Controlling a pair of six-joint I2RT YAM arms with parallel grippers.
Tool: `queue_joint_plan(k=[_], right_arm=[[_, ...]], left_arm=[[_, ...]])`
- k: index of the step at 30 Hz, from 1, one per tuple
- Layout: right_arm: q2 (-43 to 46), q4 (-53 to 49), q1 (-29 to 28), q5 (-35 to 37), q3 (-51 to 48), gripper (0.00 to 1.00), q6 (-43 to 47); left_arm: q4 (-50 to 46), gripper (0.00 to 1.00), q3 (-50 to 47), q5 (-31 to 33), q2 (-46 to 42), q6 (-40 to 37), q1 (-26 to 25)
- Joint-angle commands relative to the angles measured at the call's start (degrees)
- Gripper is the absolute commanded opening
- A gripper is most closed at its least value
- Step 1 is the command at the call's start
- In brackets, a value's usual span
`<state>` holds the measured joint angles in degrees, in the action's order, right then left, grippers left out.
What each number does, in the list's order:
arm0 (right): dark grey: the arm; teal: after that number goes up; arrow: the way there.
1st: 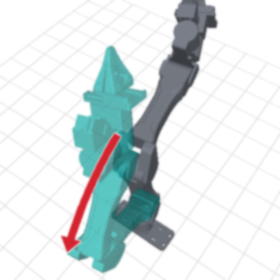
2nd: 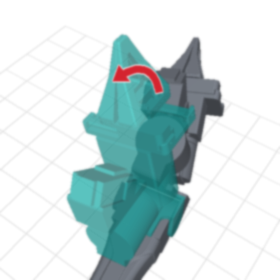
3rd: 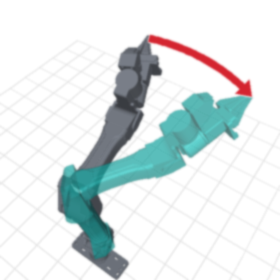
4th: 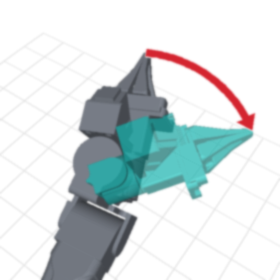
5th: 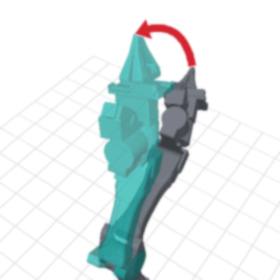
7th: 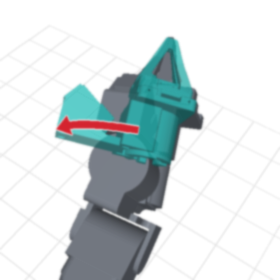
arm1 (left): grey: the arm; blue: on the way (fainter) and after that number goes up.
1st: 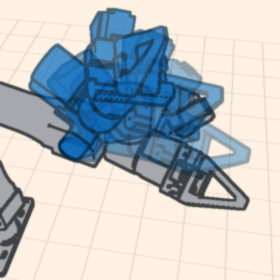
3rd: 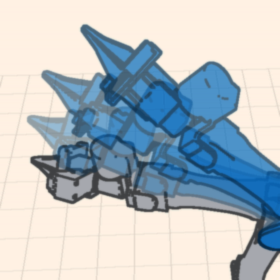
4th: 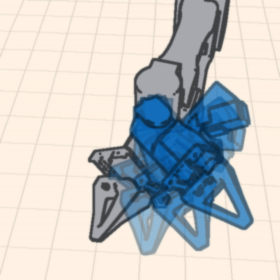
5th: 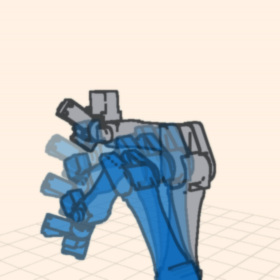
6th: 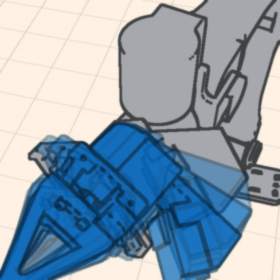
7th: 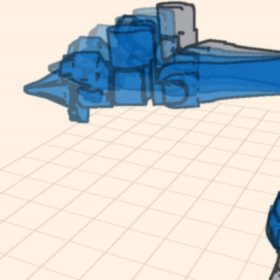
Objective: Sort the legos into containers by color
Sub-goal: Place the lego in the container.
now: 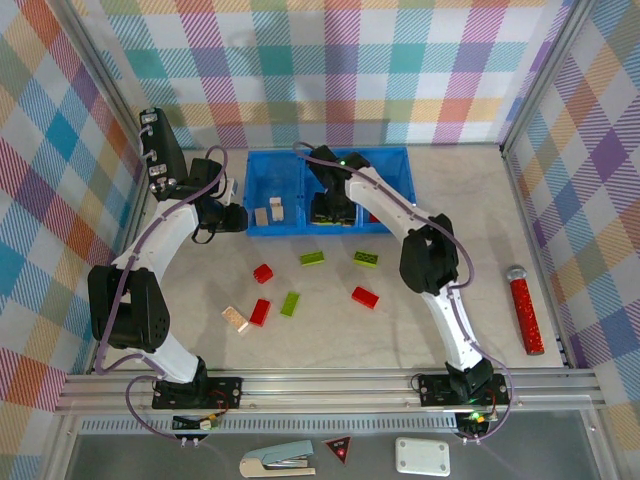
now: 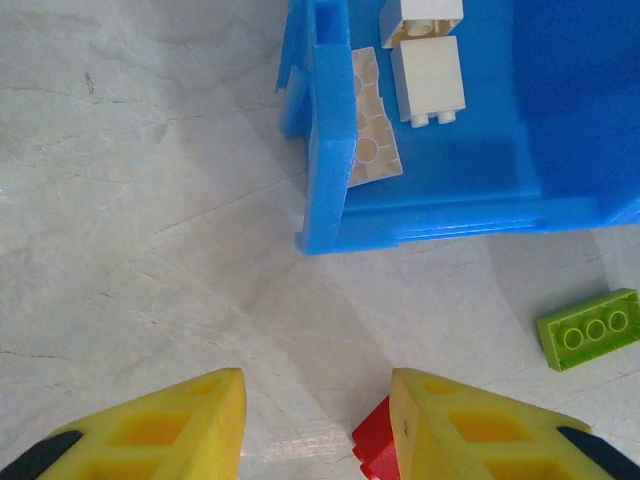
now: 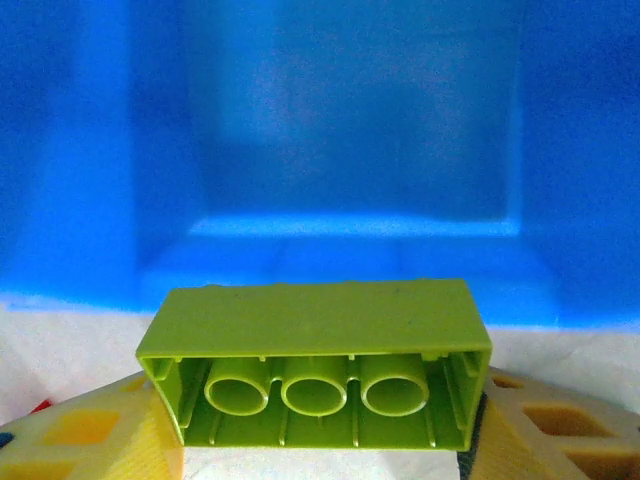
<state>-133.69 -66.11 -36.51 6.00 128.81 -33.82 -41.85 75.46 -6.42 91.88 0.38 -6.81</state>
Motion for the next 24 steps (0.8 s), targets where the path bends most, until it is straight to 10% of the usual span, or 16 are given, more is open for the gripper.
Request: queue_joint_plan(k=[1,24], right_arm=[[-1.97,1.13,0.89,-0.31,2.62,0.62,2.38],[-9.81,8.03,2.23,0.46,9.52,0.72,4.15]], left_arm=[[-1.13,0.43,0.42,0.20,-0.10,-0.36,0.66],[-1.07,0.43,0.30,0.46,-0.02,-0.38,0.70]])
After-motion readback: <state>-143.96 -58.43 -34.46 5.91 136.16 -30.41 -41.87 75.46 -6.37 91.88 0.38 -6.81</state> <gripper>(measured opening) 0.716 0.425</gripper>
